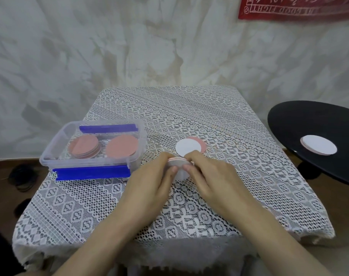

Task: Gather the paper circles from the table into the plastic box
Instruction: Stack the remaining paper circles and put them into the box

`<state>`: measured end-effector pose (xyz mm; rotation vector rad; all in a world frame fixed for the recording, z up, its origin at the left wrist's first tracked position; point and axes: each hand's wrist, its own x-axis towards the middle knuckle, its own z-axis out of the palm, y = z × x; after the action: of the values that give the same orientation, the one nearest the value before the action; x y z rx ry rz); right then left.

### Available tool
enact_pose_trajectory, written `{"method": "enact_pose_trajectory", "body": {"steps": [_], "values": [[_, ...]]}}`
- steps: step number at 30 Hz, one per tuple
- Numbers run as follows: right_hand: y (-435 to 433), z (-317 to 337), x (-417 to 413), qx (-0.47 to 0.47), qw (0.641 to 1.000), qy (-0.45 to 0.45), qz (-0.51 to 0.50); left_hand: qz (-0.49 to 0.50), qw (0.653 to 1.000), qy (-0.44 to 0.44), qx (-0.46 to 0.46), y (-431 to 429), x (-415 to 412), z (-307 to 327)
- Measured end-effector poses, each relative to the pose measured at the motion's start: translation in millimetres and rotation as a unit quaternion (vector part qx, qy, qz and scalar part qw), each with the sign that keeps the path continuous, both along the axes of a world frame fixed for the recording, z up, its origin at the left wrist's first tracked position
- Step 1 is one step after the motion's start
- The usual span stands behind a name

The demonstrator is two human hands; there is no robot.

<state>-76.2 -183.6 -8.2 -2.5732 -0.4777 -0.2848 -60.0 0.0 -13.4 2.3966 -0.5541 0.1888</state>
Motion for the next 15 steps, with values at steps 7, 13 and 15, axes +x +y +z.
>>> {"method": "enact_pose_trajectory", "body": {"steps": [7,13,15], "values": [[5.3,-2.9,1.2,-0.026,0.999,0.019,0.001,0.007,1.0,0.005,0.002,0.0,1.1,-2.6],[7.7,-4.6,3.4,-0.05,0.997,0.057,-0.003,0.005,0.999,0.041,-0.004,0.9,2.9,-8.6],[8.6,0.7,2.7,-0.02,0.998,0.053,-0.006,0.002,0.999,0.036,-0.017,5.4,1.6,-5.4]]}}
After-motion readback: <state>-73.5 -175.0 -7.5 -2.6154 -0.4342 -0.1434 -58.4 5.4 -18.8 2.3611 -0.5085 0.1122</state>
